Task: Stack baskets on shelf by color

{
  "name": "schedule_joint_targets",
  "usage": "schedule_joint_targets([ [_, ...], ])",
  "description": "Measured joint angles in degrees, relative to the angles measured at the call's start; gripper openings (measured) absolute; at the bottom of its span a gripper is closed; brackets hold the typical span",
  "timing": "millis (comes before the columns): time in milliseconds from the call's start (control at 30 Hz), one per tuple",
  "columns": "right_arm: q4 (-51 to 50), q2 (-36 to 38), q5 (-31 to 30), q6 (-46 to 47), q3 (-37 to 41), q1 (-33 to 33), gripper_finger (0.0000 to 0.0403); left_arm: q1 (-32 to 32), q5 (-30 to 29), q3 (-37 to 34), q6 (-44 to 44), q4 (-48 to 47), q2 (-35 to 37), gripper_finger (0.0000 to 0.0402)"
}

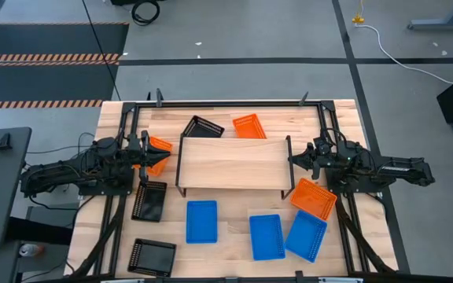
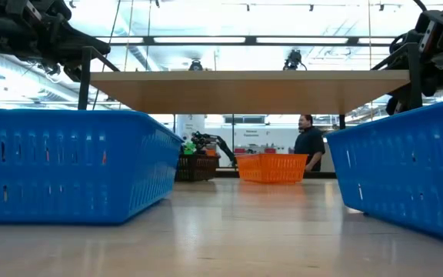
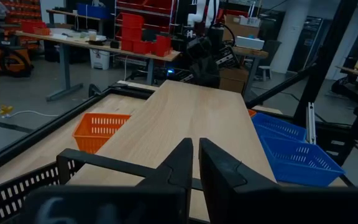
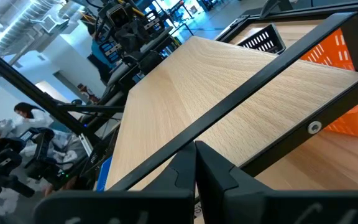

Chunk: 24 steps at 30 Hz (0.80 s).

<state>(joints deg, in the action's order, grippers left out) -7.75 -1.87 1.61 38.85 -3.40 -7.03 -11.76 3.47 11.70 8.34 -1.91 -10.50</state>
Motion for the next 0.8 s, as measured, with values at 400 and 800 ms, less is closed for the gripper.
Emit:
schedule_joint_targets([
  [400, 0.0, 0.0, 0.0, 0.0, 0.0, 0.0, 0.001, 0.0, 0.0, 0.0, 0.0, 0.0, 0.0, 0.0028],
  [800, 0.0, 0.0, 0.0, 0.0, 0.0, 0.0, 0.001, 0.0, -1.3, 0.0, -3.0, 1.8, 0.0, 0.0035],
])
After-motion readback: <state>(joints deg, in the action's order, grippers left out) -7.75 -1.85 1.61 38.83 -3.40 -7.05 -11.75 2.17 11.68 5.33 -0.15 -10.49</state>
